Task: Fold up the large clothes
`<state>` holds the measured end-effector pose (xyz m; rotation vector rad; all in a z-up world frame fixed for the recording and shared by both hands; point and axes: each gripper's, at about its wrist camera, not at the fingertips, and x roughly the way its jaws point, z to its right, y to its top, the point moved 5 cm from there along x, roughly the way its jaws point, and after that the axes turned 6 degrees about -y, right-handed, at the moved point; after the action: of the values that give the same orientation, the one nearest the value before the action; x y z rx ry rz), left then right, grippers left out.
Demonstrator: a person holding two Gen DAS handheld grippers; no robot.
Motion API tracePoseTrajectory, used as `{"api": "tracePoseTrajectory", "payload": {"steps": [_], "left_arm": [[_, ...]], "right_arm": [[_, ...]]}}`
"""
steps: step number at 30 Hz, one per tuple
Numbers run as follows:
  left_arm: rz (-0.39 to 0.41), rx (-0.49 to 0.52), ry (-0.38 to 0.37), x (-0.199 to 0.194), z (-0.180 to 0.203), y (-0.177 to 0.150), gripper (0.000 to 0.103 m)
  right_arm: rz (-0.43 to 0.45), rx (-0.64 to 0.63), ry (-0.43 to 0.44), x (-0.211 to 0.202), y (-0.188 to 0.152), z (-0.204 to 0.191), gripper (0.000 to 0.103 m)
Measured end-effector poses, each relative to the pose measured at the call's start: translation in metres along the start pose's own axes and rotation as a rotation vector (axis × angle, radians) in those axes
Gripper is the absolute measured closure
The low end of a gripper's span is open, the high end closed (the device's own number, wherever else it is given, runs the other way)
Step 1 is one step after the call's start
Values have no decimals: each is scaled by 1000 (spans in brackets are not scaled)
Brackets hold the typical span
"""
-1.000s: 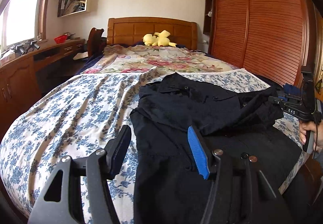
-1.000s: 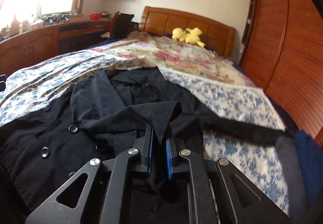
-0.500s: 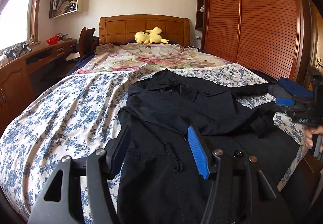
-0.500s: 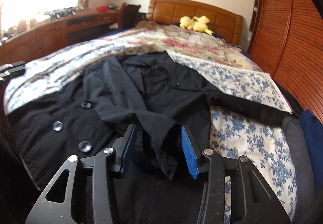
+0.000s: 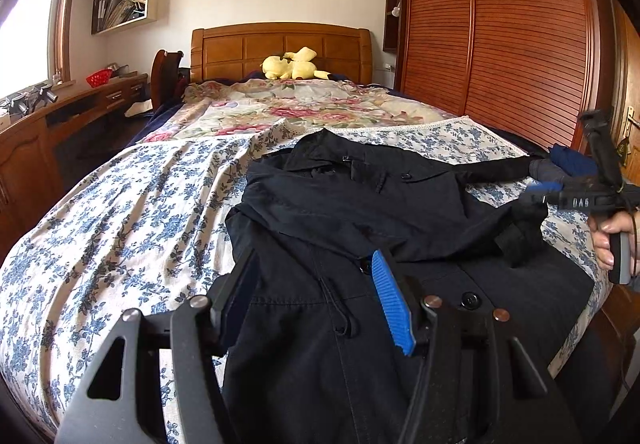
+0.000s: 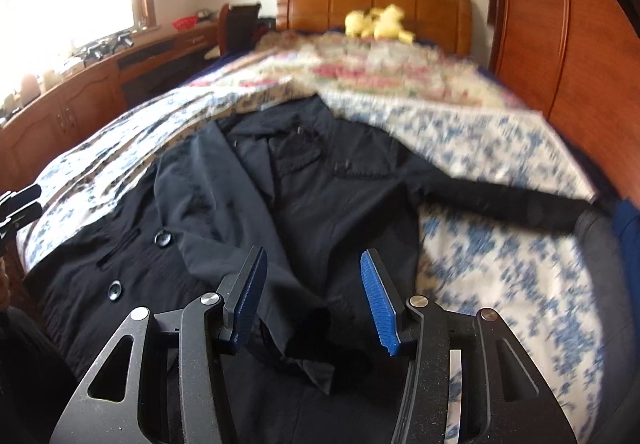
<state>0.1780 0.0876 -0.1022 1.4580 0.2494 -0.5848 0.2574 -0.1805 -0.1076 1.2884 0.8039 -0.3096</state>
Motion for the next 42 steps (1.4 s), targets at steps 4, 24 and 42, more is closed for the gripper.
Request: {"api": "tracePoseTrajectory", "payload": {"steps": [4,24,42], "left_arm": [[0,8,0,-2,1,-1,46],[-15,32,-11,2,8,-2,46],[13,14,-55,10,27,5,46]], "right_arm": [[-113,-23,59,18,-25,-5,83],[-127,-159,72,-10,-96,-60,88],[6,-158,68,-29,-30,-62,69]]}}
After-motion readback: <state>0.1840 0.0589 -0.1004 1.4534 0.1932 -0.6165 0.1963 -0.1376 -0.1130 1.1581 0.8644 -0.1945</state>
